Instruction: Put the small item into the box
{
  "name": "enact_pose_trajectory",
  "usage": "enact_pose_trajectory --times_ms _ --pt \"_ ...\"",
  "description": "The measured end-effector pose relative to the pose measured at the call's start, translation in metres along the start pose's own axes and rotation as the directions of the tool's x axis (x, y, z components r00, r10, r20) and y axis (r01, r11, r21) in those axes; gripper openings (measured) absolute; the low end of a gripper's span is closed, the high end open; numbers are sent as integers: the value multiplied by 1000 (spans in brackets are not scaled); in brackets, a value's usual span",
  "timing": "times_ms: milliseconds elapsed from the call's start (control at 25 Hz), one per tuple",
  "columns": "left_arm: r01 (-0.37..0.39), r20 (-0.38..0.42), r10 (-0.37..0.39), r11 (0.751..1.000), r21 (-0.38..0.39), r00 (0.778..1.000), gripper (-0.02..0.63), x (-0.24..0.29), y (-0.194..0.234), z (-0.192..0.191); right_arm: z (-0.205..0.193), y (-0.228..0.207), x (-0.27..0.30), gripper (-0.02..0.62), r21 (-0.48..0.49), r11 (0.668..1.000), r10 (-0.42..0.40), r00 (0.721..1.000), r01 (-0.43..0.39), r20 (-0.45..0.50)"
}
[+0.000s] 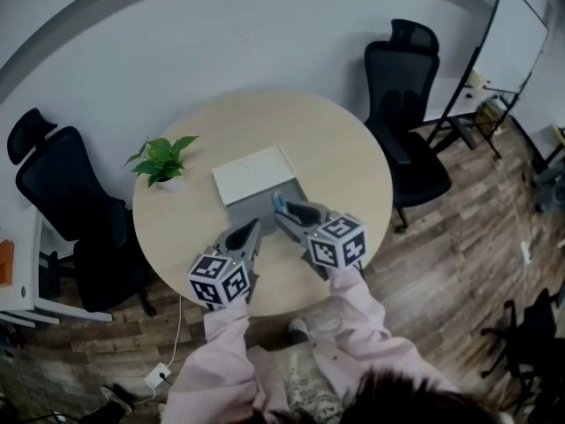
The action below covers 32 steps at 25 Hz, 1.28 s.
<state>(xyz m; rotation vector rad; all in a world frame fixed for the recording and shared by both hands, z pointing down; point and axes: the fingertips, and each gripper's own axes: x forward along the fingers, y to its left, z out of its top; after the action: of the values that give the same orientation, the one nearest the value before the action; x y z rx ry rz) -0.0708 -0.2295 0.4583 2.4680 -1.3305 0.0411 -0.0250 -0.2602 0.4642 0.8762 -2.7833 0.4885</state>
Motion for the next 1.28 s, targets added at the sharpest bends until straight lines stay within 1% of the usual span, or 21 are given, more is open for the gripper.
enact_pose_trajectory --times_ms 360,720,1000,1280 --pt "-39 -9 39 999 -28 999 8 15 12 -7 -8 -15 14 127 -9 999 36 998 -37 -52" --pt "-68 -19 67 997 -43 998 8 19 17 -16 -13 -24 21 127 3 998 56 996 -56 -72" --pt "-51 -30 50 997 -59 998 8 24 20 -20 -19 -25 27 127 2 998 59 994 -59 -97" --pt "-36 -48 32 996 -85 998 8 31 30 -23 -26 -35 35 127 20 999 36 991 -33 -126"
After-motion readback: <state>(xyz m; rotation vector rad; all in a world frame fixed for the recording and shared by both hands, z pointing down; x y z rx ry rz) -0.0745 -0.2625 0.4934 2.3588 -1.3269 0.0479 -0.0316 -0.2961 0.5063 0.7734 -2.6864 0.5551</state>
